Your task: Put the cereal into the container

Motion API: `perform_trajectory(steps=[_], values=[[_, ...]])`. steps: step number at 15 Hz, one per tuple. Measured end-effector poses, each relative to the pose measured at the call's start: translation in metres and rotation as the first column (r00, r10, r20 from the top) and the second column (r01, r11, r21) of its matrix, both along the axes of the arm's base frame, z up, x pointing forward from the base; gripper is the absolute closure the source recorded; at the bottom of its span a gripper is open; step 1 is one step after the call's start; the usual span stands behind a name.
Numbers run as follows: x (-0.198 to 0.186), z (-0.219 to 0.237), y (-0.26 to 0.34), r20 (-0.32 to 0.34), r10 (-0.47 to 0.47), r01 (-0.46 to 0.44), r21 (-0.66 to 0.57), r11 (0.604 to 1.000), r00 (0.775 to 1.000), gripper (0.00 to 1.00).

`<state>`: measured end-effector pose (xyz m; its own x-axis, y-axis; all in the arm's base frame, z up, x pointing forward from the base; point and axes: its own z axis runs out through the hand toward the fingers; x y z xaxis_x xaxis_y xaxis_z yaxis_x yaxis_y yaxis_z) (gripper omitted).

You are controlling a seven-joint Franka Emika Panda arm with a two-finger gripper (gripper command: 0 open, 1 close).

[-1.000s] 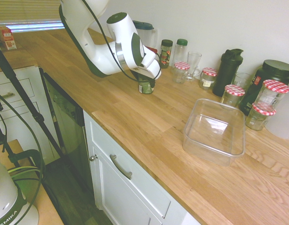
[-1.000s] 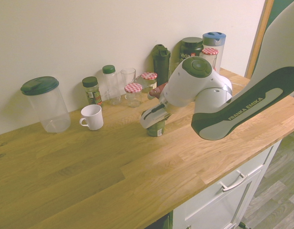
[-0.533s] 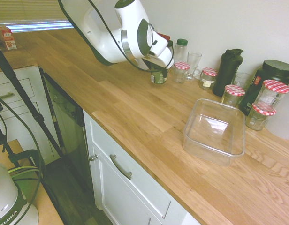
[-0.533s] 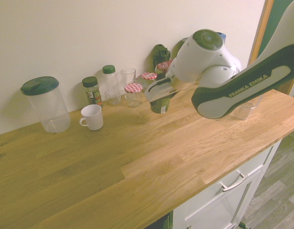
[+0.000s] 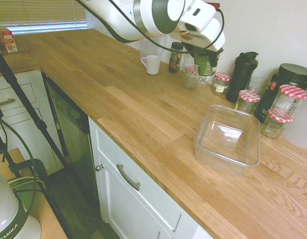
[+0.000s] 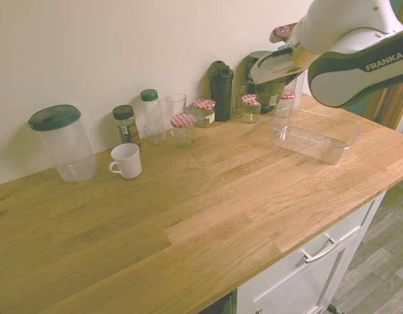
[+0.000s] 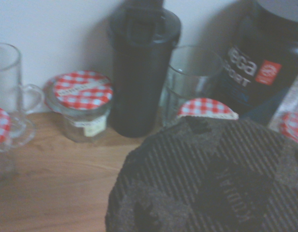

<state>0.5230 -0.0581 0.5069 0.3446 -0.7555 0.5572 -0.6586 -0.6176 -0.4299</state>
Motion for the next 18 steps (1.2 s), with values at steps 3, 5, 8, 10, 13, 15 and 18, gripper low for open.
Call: perform_trajectory(steps=[3, 5, 8, 10, 13, 15, 18], values=[[-0.027, -0.028, -0.051, -0.020, -0.065, 0.065, 0.012, 0.998, 0.998, 1.00], [-0.042, -0.041, -0.084, -0.008, -0.098, 0.098, 0.023, 0.995, 0.995, 1.00], [-0.054, -0.058, -0.122, -0.017, -0.135, 0.136, 0.032, 0.990, 0.991, 1.00], [-0.053, -0.077, -0.133, -0.041, -0.144, 0.146, 0.048, 0.988, 0.989, 1.00], [-0.044, -0.111, -0.133, -0.062, -0.136, 0.140, 0.072, 0.987, 0.989, 1.00], [-0.038, -0.129, -0.130, -0.078, -0.127, 0.134, 0.081, 0.988, 0.989, 1.00], [-0.034, -0.140, -0.137, -0.095, -0.129, 0.137, 0.085, 0.987, 0.987, 1.00]])
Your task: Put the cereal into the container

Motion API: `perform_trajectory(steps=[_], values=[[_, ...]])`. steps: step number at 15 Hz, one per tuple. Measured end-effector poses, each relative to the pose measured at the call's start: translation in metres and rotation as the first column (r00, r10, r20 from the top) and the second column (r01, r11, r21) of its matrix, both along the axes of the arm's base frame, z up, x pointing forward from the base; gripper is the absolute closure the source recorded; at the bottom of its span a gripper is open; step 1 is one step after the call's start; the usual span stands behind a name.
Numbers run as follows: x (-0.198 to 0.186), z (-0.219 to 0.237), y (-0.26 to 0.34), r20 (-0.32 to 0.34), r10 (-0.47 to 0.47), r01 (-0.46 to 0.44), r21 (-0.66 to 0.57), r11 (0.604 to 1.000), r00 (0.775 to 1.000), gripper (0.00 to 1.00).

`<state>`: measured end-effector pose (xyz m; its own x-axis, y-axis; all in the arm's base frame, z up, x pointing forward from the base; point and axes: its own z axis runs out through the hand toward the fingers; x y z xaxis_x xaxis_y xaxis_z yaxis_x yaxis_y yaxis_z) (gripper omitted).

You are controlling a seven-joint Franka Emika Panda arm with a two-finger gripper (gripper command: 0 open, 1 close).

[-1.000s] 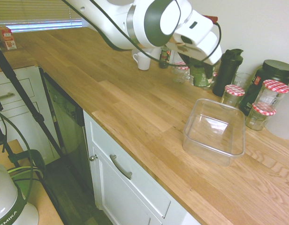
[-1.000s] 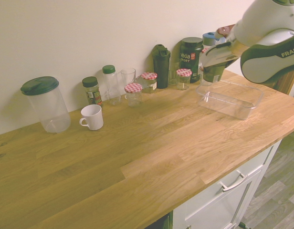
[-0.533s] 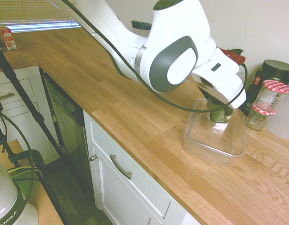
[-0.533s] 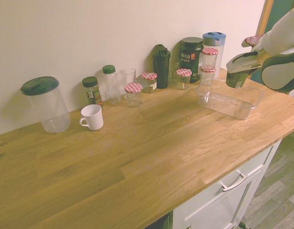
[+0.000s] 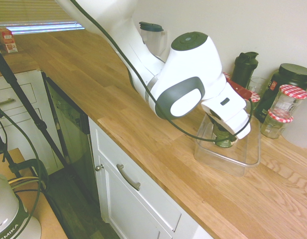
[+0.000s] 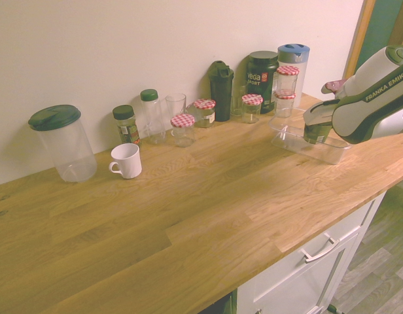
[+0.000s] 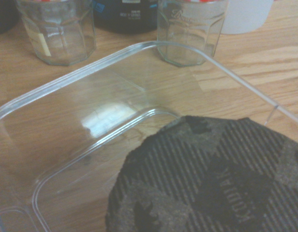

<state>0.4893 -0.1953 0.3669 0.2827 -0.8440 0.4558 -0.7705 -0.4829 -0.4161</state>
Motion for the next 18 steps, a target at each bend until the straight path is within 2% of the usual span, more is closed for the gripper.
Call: perform_trajectory(steps=[5, 6, 18], values=[[0.014, -0.012, -0.005, -0.016, 0.007, -0.007, 0.010, 1.000, 1.000, 1.00], [0.016, -0.016, -0.007, -0.023, 0.005, -0.005, 0.013, 1.000, 1.000, 0.00], [0.022, -0.014, -0.021, -0.083, 0.025, -0.019, 0.067, 0.998, 0.996, 0.00]])
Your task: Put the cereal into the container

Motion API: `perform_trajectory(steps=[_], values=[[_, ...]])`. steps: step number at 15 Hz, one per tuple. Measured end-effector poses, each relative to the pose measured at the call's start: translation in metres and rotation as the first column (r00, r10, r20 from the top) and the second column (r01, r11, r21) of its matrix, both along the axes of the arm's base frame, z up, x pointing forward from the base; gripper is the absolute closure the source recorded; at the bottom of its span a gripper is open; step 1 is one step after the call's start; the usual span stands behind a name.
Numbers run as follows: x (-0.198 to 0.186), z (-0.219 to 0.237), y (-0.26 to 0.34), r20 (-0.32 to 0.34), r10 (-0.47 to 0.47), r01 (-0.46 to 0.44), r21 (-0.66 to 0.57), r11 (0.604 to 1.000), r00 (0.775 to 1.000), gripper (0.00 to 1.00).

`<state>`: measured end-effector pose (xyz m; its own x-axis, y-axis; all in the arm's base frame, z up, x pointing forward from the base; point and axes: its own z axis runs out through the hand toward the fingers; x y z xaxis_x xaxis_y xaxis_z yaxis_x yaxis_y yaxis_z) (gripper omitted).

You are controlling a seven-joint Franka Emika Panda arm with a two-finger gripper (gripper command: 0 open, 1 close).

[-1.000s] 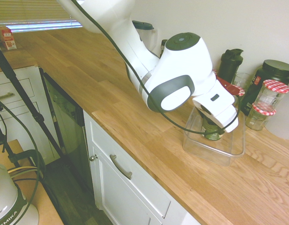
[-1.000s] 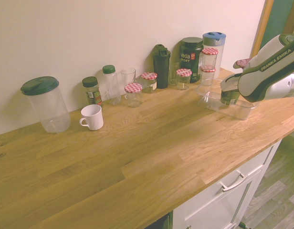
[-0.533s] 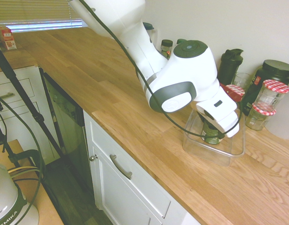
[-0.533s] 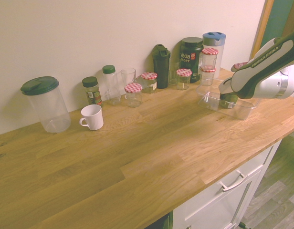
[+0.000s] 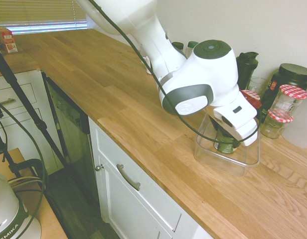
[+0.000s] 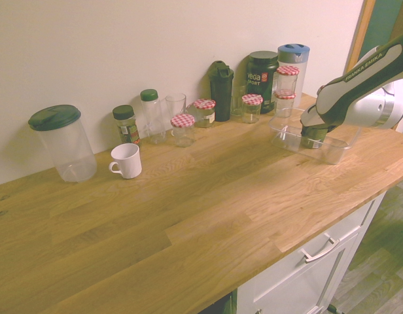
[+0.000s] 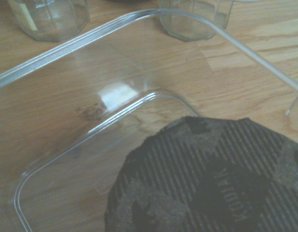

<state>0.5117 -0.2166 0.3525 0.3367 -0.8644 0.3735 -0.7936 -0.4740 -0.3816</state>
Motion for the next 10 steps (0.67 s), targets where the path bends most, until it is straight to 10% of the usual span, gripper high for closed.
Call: perform_trajectory(steps=[6, 10], values=[[-0.004, 0.000, -0.016, -0.189, -0.052, 0.059, 0.029, 0.998, 0.981, 0.00], [0.002, 0.047, 0.000, -0.188, -0.037, 0.050, 0.066, 0.997, 0.981, 0.00]])
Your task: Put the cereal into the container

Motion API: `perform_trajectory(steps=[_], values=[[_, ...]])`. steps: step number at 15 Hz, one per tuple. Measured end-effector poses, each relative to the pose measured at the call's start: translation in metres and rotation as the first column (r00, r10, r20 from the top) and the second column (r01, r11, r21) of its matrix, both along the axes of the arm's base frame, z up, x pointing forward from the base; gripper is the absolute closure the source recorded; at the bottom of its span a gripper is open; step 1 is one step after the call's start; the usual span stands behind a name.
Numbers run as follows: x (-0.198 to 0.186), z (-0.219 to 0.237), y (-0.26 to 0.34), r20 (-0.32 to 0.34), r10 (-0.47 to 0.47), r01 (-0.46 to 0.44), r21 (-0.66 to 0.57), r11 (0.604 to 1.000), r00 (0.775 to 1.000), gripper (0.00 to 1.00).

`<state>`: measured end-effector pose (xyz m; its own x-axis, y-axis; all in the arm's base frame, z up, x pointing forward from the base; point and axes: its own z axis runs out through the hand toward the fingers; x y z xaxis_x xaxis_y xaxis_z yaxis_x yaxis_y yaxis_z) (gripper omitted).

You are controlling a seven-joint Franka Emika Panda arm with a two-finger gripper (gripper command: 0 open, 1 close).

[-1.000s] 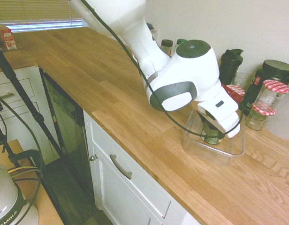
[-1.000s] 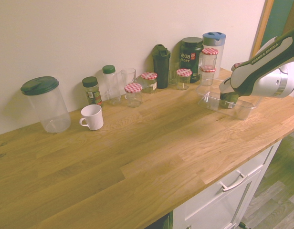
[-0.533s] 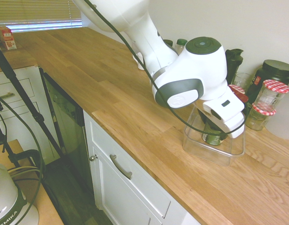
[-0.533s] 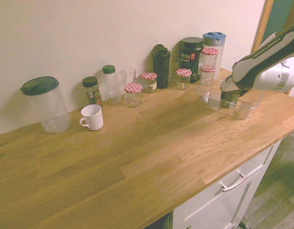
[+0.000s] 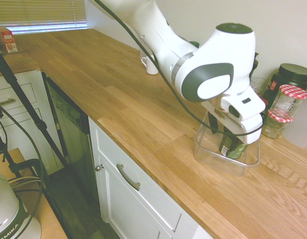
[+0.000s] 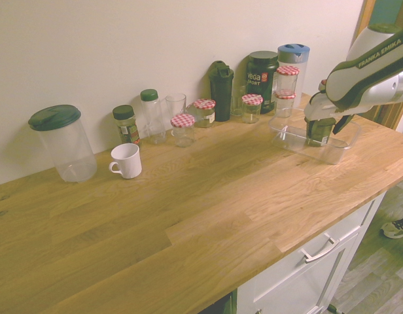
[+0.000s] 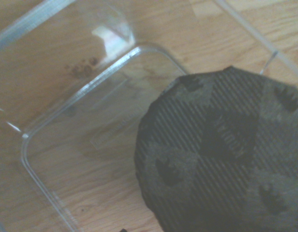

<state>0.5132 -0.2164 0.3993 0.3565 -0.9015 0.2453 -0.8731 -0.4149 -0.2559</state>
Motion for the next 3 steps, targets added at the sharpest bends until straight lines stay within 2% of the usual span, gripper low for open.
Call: perform_trajectory(steps=[3], values=[[-0.005, 0.036, 0.004, 0.043, -0.008, 0.007, 0.005, 1.000, 0.999, 0.00]])
